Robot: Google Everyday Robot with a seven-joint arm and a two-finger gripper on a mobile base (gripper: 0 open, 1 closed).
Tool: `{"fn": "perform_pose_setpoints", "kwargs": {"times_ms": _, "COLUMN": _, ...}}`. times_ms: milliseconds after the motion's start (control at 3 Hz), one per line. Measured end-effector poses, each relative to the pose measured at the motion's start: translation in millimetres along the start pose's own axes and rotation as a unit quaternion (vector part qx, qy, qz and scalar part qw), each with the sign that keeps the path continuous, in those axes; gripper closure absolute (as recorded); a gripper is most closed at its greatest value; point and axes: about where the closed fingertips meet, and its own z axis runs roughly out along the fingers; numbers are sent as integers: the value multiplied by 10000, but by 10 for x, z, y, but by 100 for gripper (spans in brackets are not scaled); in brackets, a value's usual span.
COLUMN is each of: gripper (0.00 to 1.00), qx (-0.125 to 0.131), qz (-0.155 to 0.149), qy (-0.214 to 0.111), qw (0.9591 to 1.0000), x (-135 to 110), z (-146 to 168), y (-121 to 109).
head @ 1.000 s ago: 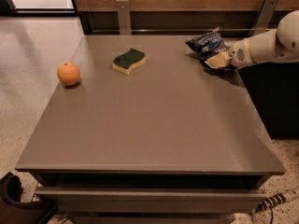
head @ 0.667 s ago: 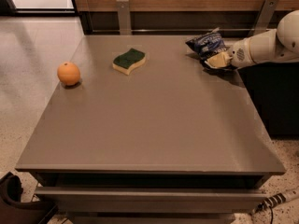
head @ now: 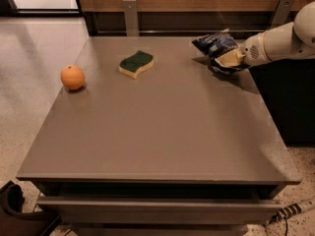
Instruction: Move blue chip bag near orange
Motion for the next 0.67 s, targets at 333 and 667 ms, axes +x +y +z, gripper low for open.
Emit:
{"fn": "perform_pose_setpoints", "kwargs": {"times_ms": 333, "gripper": 100, "qx": 229, "qz": -256, "qy": -137, "qw": 9993, "x": -156, "z": -314, "y": 106}}
{"fn": "perform_pose_setpoints", "kwargs": {"times_ms": 667, "gripper": 100, "qx": 260, "qz": -472, "qy": -212, "qw": 9983, "x": -212, "z": -492, "y": 240}}
